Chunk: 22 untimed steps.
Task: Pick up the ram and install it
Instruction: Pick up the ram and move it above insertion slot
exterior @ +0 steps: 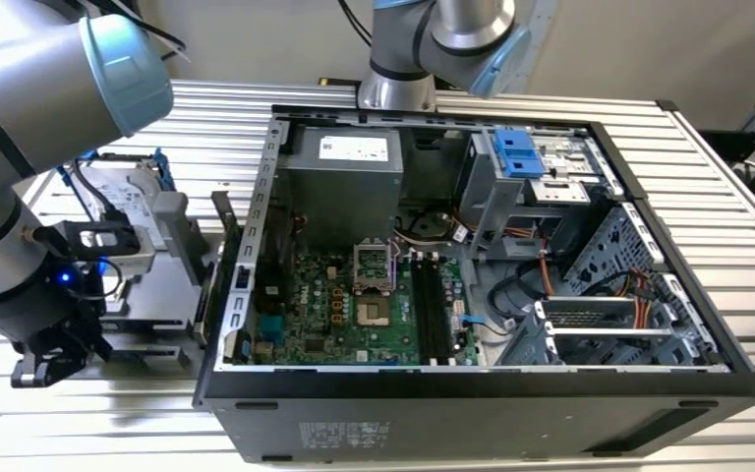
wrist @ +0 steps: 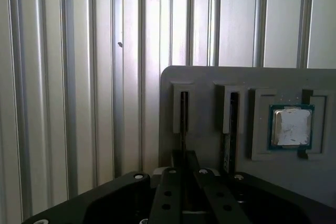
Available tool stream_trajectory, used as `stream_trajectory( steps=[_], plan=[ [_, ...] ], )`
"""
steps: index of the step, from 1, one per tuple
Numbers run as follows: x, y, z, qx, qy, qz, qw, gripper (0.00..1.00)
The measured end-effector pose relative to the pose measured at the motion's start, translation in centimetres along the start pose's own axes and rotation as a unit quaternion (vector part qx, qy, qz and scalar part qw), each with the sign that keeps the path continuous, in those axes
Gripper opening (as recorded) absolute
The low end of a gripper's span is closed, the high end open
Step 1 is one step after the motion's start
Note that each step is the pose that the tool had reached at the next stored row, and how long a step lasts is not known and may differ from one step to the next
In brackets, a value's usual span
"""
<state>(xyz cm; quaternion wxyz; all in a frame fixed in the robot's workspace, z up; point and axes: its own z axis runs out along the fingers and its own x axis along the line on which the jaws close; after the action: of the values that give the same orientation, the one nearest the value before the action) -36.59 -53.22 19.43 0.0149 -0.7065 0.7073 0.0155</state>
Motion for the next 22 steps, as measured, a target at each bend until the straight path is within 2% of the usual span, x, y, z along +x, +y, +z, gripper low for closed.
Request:
stream_trajectory(
  steps=[3,10,12,19,20,22],
  plan=[
    [-0.01,0.00,-0.19,0.0000,0.0000,0.000,1.00000,0.00],
    [-0.09,0.01,-1.92,0.0000,0.0000,0.000,1.00000,0.00],
    [-0.11,0.01,-2.55,0.0000,0.0000,0.000,1.00000,0.00],
    [-0.24,0.01,-5.64,0.0000,0.0000,0.000,1.00000,0.00],
    [-0.26,0.01,-5.92,0.0000,0.0000,0.000,1.00000,0.00],
    [-0.26,0.01,-5.98,0.0000,0.0000,0.000,1.00000,0.00]
  ],
)
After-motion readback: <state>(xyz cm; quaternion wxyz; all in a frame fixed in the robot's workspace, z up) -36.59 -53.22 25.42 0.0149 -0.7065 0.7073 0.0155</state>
